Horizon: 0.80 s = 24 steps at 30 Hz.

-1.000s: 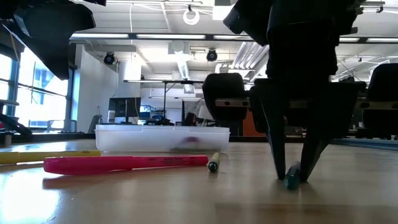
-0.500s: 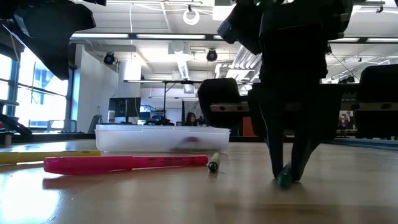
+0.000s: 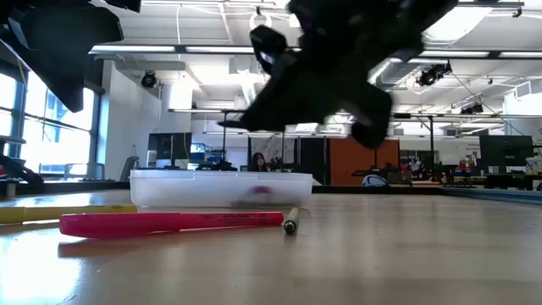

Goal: Pick & place school supplies into a supply box
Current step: Put the dark green crayon into the gray supply box

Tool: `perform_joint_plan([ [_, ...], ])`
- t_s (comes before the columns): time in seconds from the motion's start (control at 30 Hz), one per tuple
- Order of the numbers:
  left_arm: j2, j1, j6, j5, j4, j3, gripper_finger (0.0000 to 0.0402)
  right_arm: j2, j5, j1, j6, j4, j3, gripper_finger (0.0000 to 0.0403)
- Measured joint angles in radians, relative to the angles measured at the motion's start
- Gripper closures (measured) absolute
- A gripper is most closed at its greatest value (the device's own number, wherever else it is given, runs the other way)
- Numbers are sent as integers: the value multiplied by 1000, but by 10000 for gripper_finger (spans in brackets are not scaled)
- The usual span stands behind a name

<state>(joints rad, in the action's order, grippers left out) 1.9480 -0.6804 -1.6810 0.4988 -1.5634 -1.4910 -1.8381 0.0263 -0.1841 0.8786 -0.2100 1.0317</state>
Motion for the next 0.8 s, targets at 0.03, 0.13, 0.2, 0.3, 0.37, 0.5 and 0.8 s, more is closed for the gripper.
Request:
perform_joint_plan([
  [0.03, 0, 0, 0, 0, 0, 0, 314, 0, 14, 24, -7, -20, 0, 389],
  [0.13, 0, 0, 0, 0, 0, 0, 314, 0, 124, 93, -31, -56, 0, 396],
  [0.2, 0, 0, 0, 1, 0, 0, 314, 0, 215, 138, -58, -74, 0, 399],
  [0.3, 0, 0, 0, 5, 1, 0, 314, 0, 335, 197, -73, -56, 0, 396],
  [0.37, 0, 0, 0, 5, 0, 0, 314, 0, 412, 224, -73, -29, 0, 392],
  [0.5, 0, 0, 0, 8, 1, 0, 314, 0, 507, 254, -66, 24, 0, 388],
  [0.8, 0, 0, 5, 13, 1, 0, 314, 0, 507, 290, -130, 12, 1, 388],
])
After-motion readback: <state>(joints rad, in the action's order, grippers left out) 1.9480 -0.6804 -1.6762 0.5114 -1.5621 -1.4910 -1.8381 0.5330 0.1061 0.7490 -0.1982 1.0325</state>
